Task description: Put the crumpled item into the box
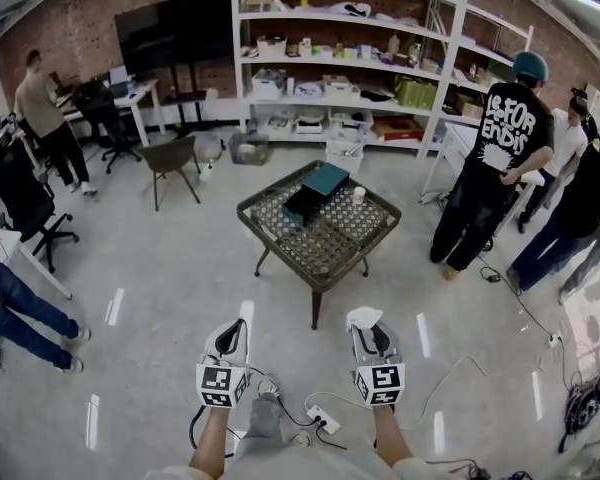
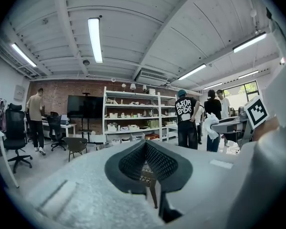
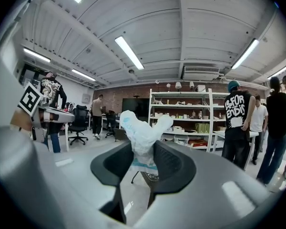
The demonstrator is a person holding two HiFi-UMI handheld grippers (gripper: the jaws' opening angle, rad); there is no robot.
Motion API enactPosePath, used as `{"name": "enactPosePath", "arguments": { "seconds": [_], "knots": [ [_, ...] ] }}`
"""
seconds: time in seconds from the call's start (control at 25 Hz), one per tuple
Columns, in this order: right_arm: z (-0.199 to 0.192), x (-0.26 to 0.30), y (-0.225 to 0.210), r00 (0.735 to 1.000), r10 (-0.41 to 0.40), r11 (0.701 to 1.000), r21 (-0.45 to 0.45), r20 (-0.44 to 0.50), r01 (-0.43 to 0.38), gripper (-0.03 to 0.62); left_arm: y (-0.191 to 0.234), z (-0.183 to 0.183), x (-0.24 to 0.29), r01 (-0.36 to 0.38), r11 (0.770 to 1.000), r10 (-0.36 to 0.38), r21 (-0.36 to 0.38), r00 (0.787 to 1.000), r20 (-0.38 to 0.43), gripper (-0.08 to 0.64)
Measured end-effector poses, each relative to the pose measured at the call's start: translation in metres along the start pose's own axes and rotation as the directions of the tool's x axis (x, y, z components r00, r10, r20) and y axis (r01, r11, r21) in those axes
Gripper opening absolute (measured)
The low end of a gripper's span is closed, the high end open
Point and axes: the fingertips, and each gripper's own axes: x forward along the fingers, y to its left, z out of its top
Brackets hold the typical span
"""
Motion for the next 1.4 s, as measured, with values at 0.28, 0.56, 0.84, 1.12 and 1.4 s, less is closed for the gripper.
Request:
{"name": "enactPosePath", "arguments": {
  "seconds": [0.28, 0.56, 0.84, 1.12, 1.4],
  "knots": [
    [0.003, 0.058, -0.004, 1.000, -0.003, 1.000, 0.011, -0.004, 0.003, 0.129, 0.032, 0.000, 0.051, 0.022, 1.000, -0.022, -0.014, 1.000, -0.006, 0.005],
    [0.012, 0.149, -0.013, 1.000, -0.016, 1.000, -0.017, -0.003, 0.015, 0.129, 0.076, 0.004, 0.139, 0.072, 0.997, -0.072, -0.022, 0.997, 0.016, 0.005],
    [0.047, 0.233, -0.026, 0.999, -0.045, 0.998, -0.034, 0.007, 0.045, 0.129, 0.125, 0.036, 0.217, 0.118, 0.993, -0.117, -0.017, 0.992, 0.043, 0.005],
    [0.054, 0.309, -0.026, 0.998, -0.057, 0.997, -0.047, 0.007, 0.058, 0.129, 0.178, 0.036, 0.276, 0.130, 0.991, -0.129, -0.027, 0.991, 0.048, 0.005],
    [0.049, 0.348, -0.036, 0.996, -0.087, 0.995, -0.046, -0.009, 0.087, 0.129, 0.196, 0.033, 0.322, 0.168, 0.985, -0.167, -0.029, 0.985, 0.038, 0.005]
  ]
}}
